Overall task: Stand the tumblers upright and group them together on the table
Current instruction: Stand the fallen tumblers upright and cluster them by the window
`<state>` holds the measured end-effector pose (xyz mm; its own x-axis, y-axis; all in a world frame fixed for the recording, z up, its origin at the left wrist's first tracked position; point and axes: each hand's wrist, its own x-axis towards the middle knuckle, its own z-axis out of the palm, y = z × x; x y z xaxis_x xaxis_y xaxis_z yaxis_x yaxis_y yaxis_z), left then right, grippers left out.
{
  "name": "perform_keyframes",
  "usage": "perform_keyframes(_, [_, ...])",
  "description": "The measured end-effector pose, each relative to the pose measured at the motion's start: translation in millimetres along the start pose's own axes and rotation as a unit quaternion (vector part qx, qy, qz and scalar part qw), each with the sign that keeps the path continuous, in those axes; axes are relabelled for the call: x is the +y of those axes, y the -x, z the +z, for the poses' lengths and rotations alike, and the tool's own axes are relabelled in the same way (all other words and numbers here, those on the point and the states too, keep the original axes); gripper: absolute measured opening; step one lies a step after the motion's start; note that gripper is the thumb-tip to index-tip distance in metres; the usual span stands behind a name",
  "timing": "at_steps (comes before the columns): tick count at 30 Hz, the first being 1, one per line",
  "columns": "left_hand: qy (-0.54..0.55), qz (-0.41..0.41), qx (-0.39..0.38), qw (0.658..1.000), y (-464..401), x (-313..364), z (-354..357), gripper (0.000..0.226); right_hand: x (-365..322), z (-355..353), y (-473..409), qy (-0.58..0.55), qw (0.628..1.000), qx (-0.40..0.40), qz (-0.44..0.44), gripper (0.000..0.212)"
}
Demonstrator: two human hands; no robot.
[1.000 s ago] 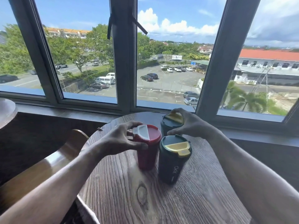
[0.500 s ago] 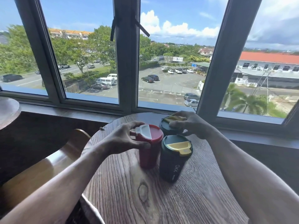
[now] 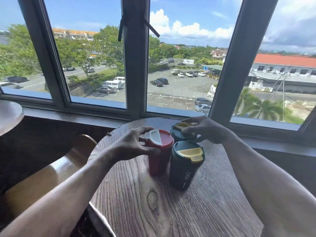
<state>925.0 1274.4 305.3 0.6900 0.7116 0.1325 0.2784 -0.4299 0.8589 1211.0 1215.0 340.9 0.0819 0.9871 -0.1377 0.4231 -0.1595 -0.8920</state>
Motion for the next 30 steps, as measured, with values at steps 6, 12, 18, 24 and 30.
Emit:
perform_keyframes(6, [-0.005, 0.0, -0.001, 1.0, 1, 2, 0, 0.095, -5, 0, 1, 0.03, 0.999, 0.011, -0.007, 0.035])
perform_keyframes(12, [-0.006, 0.003, -0.004, 1.0, 0, 1, 0, 0.087, -5, 0, 7, 0.034, 0.999, 0.013, -0.011, 0.033])
perform_keyframes(18, [0.005, 0.001, -0.005, 1.0, -1, 2, 2, 0.086, 2, 3, 11, 0.047, 0.998, 0.039, -0.008, 0.037])
perform_keyframes(24, [0.029, -0.007, -0.019, 0.999, 4, -2, 3, 0.101, 1, 10, 27, 0.114, 0.982, 0.141, -0.048, 0.07])
perform_keyframes(30, [0.035, -0.006, -0.014, 0.999, 10, -15, 4, 0.114, -11, 38, 105, 0.072, 0.928, 0.337, -0.145, 0.039])
